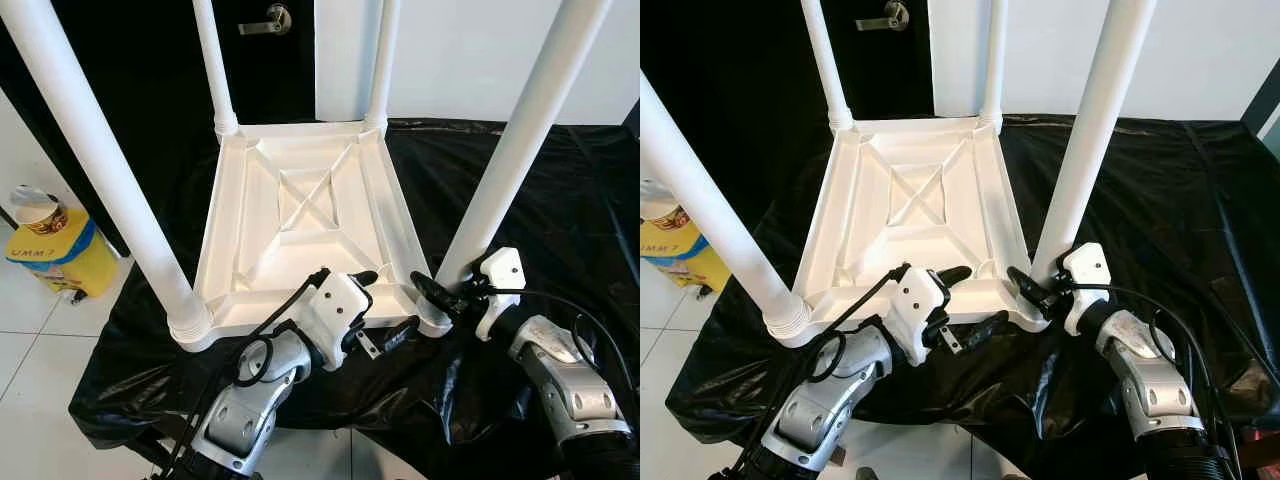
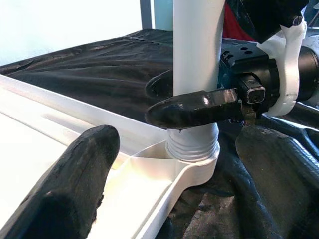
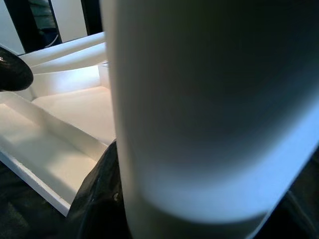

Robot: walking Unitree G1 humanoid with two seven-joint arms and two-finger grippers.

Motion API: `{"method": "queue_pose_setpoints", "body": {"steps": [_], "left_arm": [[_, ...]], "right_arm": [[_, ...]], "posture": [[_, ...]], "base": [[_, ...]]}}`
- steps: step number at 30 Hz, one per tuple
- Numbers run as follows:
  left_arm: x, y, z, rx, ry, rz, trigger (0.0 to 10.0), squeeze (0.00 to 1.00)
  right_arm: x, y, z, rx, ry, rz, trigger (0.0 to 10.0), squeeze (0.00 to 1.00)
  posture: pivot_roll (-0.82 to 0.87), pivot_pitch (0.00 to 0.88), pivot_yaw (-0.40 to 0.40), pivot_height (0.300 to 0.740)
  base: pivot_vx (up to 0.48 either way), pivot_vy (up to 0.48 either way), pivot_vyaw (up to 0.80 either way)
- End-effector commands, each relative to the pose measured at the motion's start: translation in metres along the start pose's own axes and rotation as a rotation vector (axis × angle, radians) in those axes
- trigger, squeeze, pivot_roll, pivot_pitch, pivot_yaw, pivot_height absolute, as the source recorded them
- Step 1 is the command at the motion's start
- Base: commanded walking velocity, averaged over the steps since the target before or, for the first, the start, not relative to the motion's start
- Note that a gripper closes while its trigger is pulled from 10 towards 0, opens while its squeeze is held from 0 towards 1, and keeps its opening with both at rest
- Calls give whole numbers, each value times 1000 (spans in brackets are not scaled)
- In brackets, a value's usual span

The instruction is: Building children table

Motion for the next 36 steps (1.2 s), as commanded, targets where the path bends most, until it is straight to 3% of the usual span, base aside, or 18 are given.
{"method": "queue_pose_setpoints", "body": {"steps": [1,6,7,15,21,26,36], "left_arm": [[1,-2,4,-7,-4,-12,10000,0],[3,-2,1,-4,-1,-9,10000,0],[3,-1,1,-4,0,-8,10000,0],[2,-2,1,-4,7,-11,10000,0],[2,-1,1,-6,13,-11,10000,0],[2,-1,0,-6,16,-13,10000,0],[2,-1,-1,-6,15,-13,10000,0]], "right_arm": [[-2,-14,-1,6,2,-52,0,0],[-2,-15,2,25,-37,-47,0,0],[-2,-16,3,26,-61,-46,10000,0],[-1,-20,8,49,-209,-32,10000,0],[0,-20,0,100,-319,9,10000,0],[-1,-19,-4,125,-519,58,10000,0],[-2,-19,-4,136,-627,67,10000,0]], "posture": [[-38,28,-19,740],[-44,31,-22,740],[-46,35,-22,740],[-44,38,-25,740],[-40,41,-30,740],[-39,44,-30,740],[-41,46,-31,740]], "base": [[0,0,0],[0,0,0],[0,0,0],[0,0,0],[0,0,0],[0,0,0],[0,0,0]]}}
Point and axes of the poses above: a point about 5 cm out from each wrist's last joint towards the gripper, its own x axis pointing out of the wrist towards the gripper, its own y axis along the axis of the wrist's last joint, z = x × y, the point moved 6 cm from there along x, pointing out of the wrist towards the gripper, and after that the axes turned 12 degrees about x, right-handed, at the moved point
